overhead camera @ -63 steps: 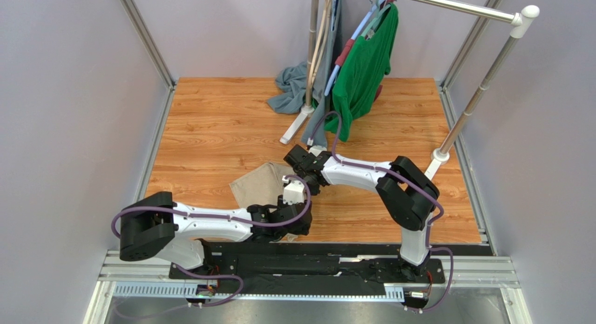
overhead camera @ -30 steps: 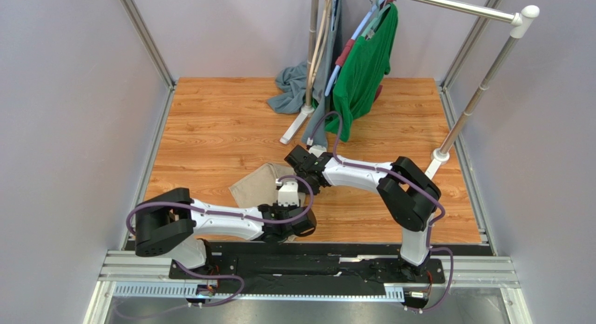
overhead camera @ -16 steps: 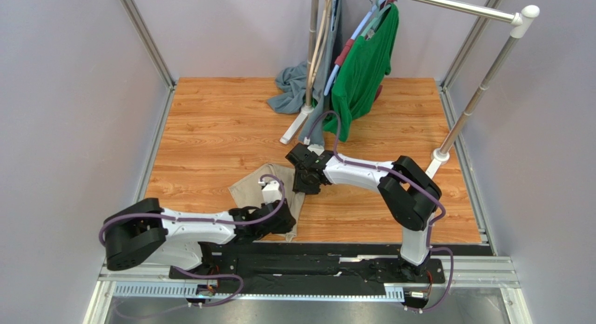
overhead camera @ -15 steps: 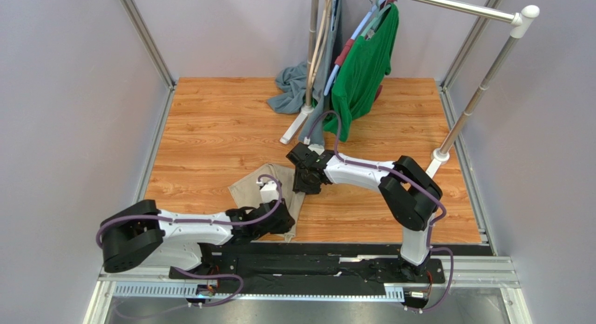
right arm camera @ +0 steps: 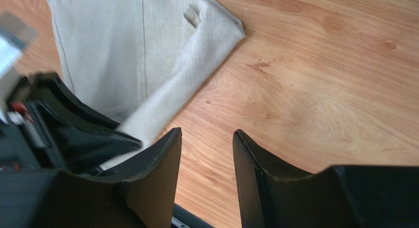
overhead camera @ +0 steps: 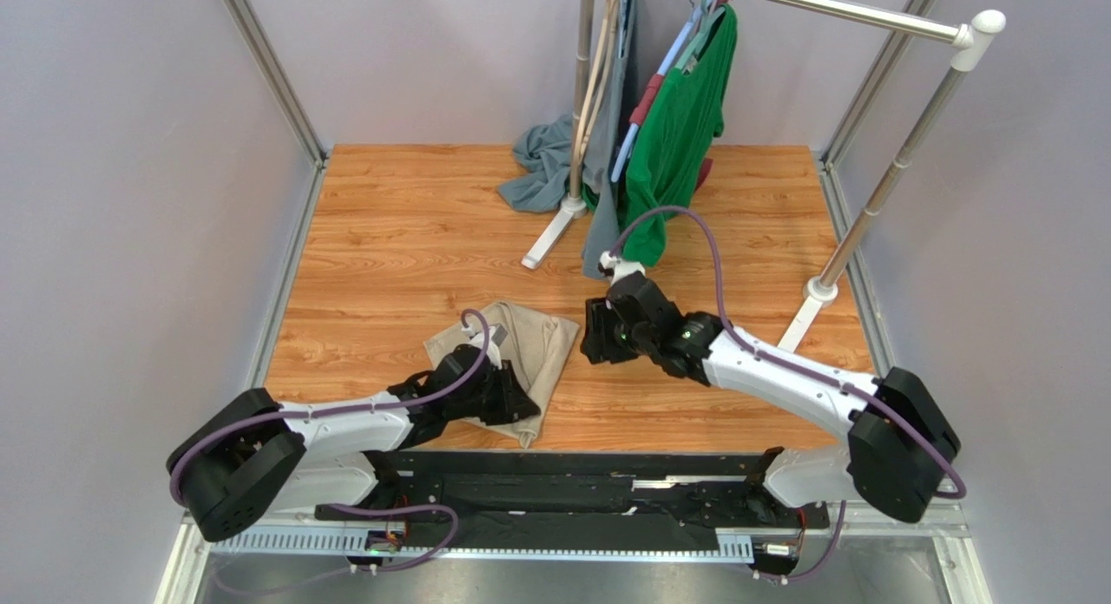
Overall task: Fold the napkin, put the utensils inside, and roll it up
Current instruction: Roll the napkin with the utensil
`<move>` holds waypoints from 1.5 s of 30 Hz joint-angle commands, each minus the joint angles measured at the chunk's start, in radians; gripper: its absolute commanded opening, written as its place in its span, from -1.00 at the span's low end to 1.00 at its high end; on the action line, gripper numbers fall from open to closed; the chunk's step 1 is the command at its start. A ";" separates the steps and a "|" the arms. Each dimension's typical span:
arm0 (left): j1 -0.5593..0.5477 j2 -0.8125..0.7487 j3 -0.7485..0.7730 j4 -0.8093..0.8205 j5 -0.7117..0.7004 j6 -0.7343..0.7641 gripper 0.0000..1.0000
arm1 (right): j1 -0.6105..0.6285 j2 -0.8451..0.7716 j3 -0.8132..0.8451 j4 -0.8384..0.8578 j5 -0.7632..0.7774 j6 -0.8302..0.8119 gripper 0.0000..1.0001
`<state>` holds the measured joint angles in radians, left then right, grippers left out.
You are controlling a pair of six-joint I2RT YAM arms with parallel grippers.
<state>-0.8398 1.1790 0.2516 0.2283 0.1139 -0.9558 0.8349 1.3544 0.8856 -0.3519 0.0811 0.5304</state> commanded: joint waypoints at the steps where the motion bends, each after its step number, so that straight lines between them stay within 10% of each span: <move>1: 0.103 -0.033 -0.089 -0.080 0.147 0.045 -0.56 | 0.003 -0.051 -0.114 0.205 -0.032 -0.153 -0.06; 9: 0.252 -0.091 -0.139 -0.052 0.338 0.014 -0.56 | 0.093 0.058 -0.151 0.350 -0.066 -0.294 -0.07; 22: 0.286 -0.090 -0.206 0.095 0.365 -0.078 -0.56 | 0.090 0.281 -0.031 0.272 -0.004 0.449 -0.05; 45: 0.289 0.177 -0.189 0.336 0.443 -0.077 -0.57 | 0.092 0.414 -0.043 0.404 -0.067 0.580 -0.03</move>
<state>-0.5529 1.3033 0.0727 0.5903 0.5648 -1.0508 0.9260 1.7145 0.8101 0.0727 0.0055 1.1057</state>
